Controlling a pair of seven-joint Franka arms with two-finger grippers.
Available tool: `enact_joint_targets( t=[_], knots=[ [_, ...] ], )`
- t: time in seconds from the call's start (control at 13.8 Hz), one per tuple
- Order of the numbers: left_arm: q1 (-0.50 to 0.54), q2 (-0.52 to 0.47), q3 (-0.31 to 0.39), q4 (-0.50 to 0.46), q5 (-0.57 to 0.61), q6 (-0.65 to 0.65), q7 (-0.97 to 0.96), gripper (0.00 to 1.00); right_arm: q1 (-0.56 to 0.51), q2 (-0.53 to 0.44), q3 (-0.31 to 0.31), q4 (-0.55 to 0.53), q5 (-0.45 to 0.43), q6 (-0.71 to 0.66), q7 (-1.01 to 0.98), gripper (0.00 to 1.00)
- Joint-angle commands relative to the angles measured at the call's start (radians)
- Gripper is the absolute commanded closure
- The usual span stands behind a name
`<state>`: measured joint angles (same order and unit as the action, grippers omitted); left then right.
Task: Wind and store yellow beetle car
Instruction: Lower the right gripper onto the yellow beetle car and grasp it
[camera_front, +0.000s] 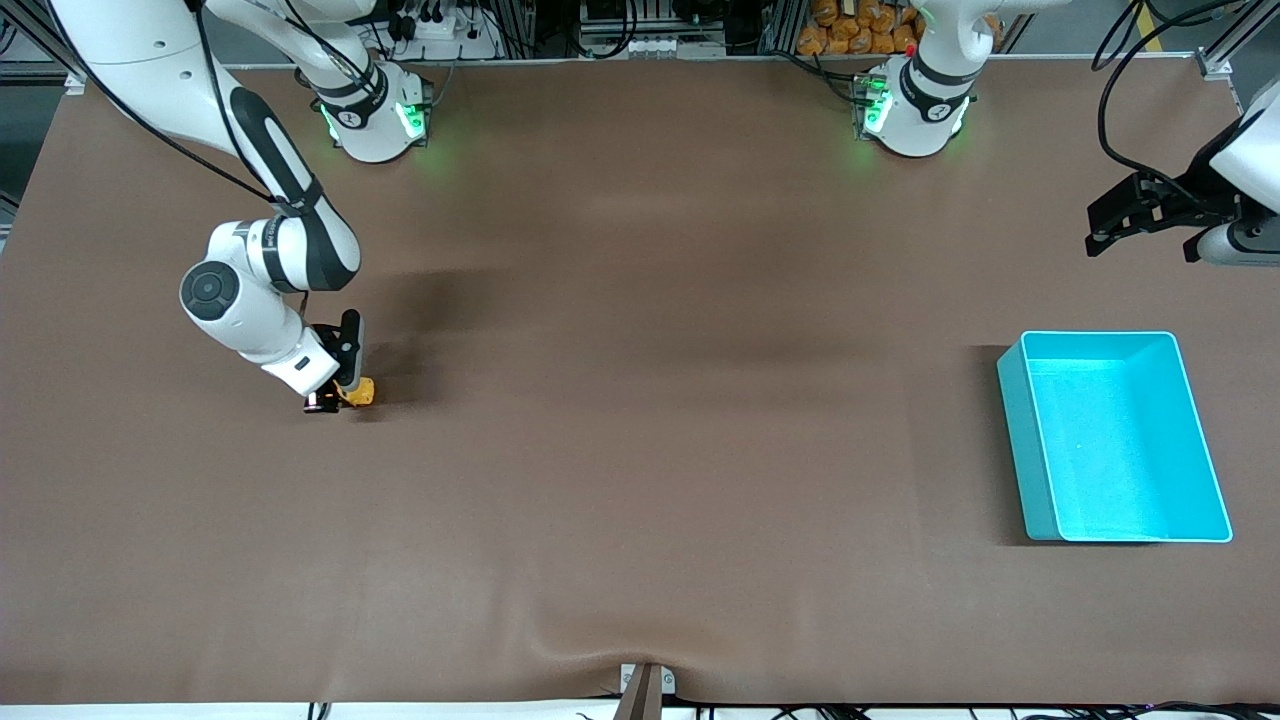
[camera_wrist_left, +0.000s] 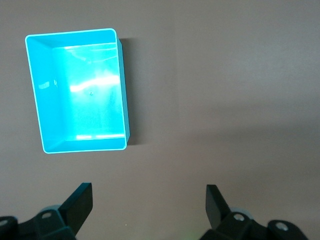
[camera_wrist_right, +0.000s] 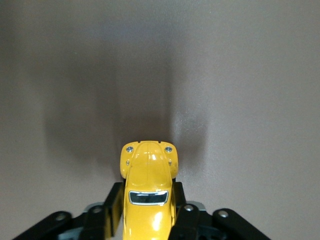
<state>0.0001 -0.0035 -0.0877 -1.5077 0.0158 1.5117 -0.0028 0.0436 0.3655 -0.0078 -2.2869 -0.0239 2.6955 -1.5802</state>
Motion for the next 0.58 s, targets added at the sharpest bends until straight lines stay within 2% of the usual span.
enact_joint_targets(
  t=[0.0, 0.36, 0.51],
  knots=[
    [-0.003, 0.0, -0.003, 0.001, 0.019, -0.004, 0.004, 0.0, -0.025, 0.01, 0.003, -0.006, -0.019, 0.01, 0.0, 0.68],
    [-0.003, 0.0, -0.003, 0.001, 0.019, -0.004, 0.004, 0.0, -0.045, 0.015, 0.002, -0.008, -0.019, 0.006, -0.007, 0.71],
    [-0.003, 0.0, -0.003, 0.001, 0.019, -0.004, 0.004, 0.0, -0.05, 0.021, -0.021, -0.006, -0.019, 0.003, -0.017, 0.71]
  ],
)
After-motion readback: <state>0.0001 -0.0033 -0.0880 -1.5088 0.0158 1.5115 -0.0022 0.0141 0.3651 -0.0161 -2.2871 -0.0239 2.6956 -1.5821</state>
